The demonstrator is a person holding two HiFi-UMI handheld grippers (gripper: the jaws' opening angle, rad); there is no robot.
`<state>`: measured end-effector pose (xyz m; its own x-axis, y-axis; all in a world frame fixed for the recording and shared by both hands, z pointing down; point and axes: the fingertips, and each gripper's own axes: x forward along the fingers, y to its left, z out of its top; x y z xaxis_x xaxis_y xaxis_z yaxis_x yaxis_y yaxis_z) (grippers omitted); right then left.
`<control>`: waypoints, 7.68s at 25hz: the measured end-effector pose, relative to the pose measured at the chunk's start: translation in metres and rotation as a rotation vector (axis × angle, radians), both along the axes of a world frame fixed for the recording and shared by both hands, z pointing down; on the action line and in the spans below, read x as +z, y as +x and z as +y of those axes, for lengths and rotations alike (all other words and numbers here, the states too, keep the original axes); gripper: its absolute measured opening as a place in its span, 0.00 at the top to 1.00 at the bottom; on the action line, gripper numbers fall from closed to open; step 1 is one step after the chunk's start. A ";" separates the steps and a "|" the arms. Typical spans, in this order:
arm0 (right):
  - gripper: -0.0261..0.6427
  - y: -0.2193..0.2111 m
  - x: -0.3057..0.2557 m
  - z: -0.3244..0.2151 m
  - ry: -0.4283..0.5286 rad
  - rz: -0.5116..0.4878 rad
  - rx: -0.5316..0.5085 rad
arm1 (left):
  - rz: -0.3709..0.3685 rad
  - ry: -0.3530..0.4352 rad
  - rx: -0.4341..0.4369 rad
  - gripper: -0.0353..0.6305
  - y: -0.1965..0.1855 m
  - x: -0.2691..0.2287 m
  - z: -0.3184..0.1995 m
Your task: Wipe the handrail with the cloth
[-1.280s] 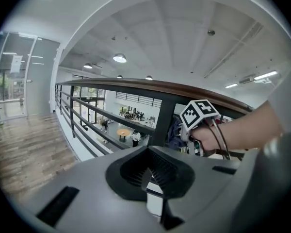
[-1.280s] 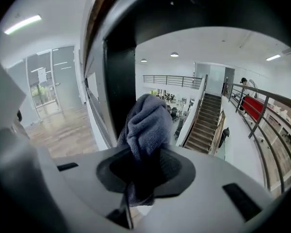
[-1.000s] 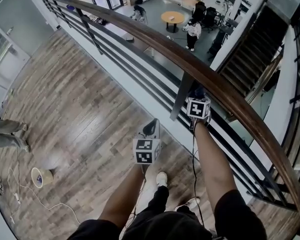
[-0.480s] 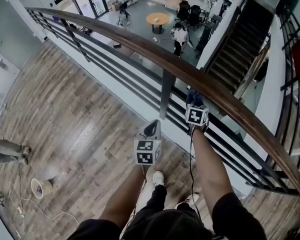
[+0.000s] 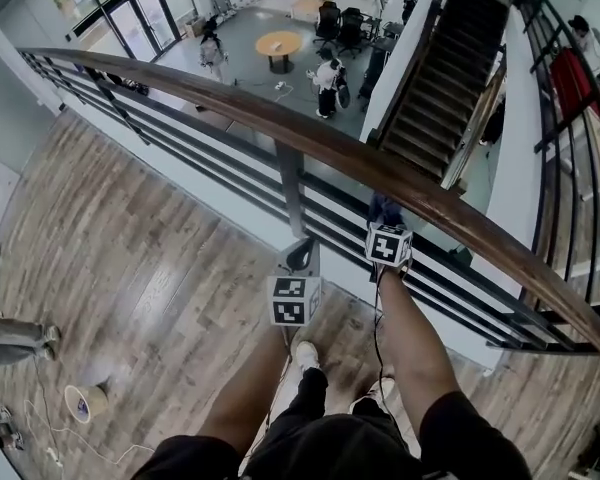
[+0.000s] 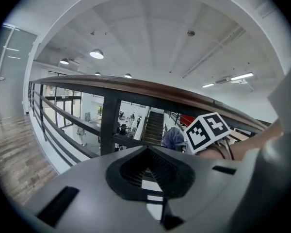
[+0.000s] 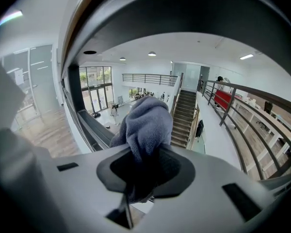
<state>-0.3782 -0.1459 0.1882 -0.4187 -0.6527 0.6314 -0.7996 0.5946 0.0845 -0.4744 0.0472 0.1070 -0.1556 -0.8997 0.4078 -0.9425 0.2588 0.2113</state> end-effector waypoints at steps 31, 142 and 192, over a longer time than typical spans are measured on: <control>0.85 0.336 0.004 -0.039 0.025 0.042 0.224 | 0.003 -0.006 0.354 0.94 0.270 -0.012 -0.098; 0.85 -0.224 0.196 0.036 -0.082 -0.243 -0.155 | -0.008 -0.181 -0.004 0.94 -0.152 0.241 0.018; 0.85 0.236 0.196 -0.018 -0.023 -0.076 0.234 | 0.020 -0.174 0.408 0.94 0.206 0.224 -0.092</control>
<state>-0.1418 -0.1636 0.3844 -0.3051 -0.7230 0.6199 -0.9191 0.3938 0.0070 -0.2679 -0.0448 0.3313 0.2078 -0.8035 0.5579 -0.9710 -0.1003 0.2172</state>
